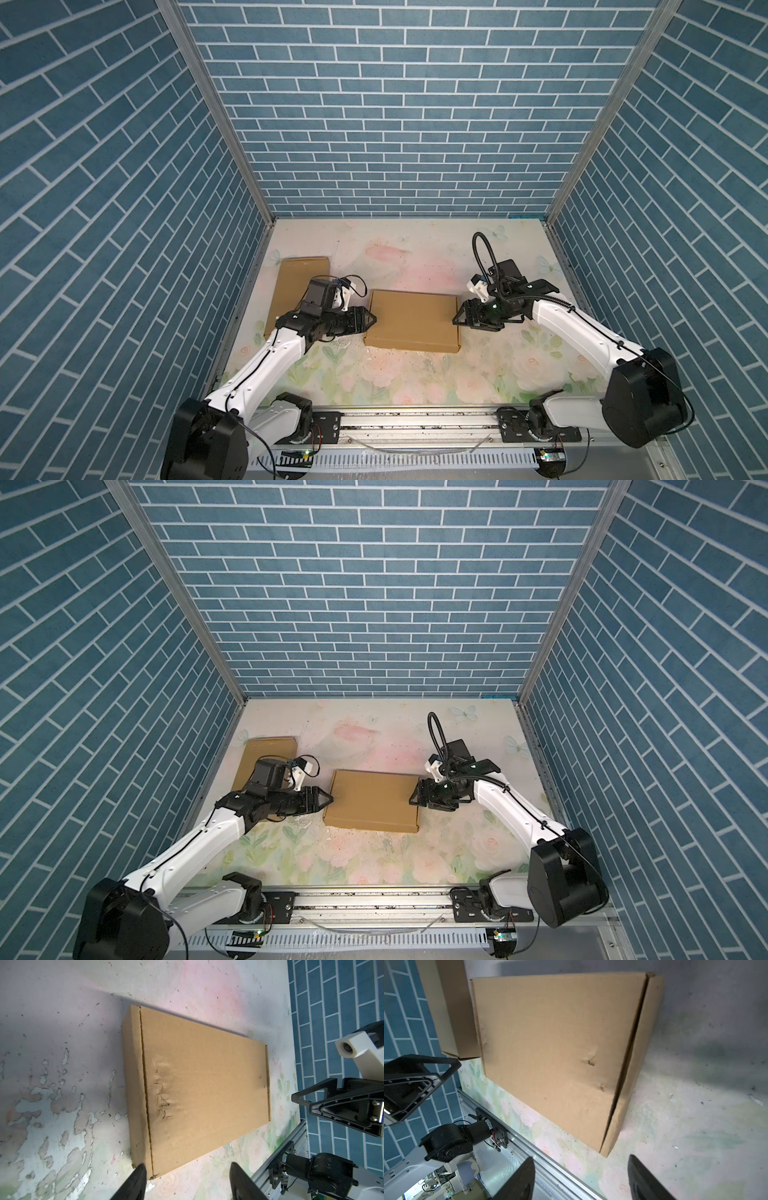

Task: Fold the paper box
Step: 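Lay the box flat on the table with both grippers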

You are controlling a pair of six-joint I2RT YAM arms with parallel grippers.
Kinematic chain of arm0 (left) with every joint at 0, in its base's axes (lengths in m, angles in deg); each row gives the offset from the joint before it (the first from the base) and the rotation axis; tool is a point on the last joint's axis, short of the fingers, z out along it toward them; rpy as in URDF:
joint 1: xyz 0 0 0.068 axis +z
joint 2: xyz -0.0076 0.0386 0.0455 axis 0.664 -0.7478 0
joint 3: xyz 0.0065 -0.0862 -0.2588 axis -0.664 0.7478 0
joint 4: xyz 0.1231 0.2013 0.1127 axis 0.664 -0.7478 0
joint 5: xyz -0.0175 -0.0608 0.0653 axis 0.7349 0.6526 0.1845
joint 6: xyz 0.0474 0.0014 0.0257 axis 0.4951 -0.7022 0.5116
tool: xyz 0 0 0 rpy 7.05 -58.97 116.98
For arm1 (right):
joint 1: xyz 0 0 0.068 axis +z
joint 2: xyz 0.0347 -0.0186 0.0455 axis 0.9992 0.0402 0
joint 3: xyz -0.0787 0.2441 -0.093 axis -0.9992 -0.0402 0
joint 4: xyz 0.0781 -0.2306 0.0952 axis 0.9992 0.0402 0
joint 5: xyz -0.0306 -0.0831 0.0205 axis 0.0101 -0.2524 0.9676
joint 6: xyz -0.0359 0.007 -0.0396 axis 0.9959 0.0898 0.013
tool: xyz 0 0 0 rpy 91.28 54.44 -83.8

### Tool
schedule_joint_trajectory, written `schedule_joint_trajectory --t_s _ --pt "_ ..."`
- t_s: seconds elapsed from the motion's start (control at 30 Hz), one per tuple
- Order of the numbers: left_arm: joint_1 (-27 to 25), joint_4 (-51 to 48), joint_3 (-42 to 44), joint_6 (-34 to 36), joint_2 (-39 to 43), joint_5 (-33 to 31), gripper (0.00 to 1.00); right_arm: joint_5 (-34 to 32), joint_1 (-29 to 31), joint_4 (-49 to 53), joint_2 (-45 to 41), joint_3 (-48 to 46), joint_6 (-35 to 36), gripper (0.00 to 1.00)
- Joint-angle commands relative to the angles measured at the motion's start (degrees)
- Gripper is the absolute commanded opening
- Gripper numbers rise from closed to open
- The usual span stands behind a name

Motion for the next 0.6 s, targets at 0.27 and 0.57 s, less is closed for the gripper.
schedule_joint_trajectory --t_s 0.27,0.57 --pt "-2.0 14.8 -2.1 -3.5 -15.8 -2.7 0.63 0.1 1.3 -11.3 14.7 5.4 -6.6 0.63" --pt "-1.4 16.4 -12.5 -1.4 -26.5 -3.1 0.62 0.5 0.7 -11.1 25.4 20.2 -6.4 0.59"
